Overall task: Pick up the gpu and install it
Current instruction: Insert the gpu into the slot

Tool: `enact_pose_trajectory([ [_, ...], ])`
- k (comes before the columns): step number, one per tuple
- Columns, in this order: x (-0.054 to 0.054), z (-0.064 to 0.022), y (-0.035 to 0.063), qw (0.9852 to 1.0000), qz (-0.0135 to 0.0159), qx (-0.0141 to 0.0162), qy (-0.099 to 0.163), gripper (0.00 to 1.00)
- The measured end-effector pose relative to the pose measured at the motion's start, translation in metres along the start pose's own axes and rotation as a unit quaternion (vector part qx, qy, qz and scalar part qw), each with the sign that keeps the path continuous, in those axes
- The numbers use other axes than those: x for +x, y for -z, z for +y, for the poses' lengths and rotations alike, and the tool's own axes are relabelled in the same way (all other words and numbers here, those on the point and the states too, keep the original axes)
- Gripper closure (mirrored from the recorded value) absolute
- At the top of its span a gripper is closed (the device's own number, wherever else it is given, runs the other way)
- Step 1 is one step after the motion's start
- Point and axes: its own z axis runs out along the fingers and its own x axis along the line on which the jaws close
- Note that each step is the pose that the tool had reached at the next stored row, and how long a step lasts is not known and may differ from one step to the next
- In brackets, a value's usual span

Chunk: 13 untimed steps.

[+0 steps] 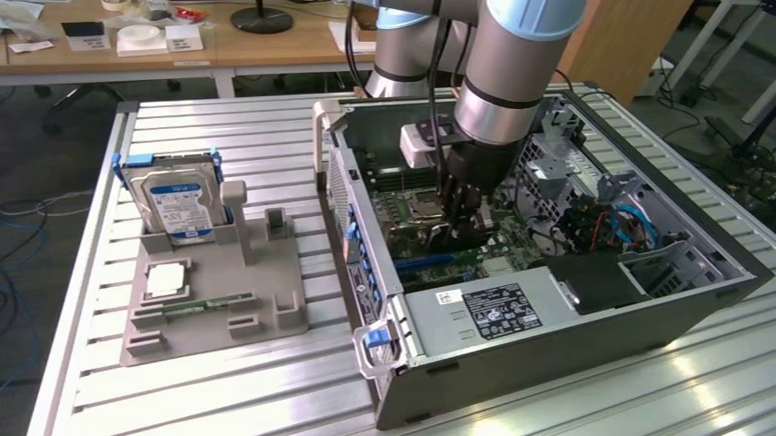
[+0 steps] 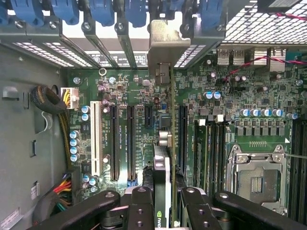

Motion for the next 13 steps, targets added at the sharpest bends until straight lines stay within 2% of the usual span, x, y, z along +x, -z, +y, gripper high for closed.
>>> enact_pose_trajectory([
  [13,0.0,0.0025,-0.002,1.0,0.0,0.0,-0.001,0.73],
])
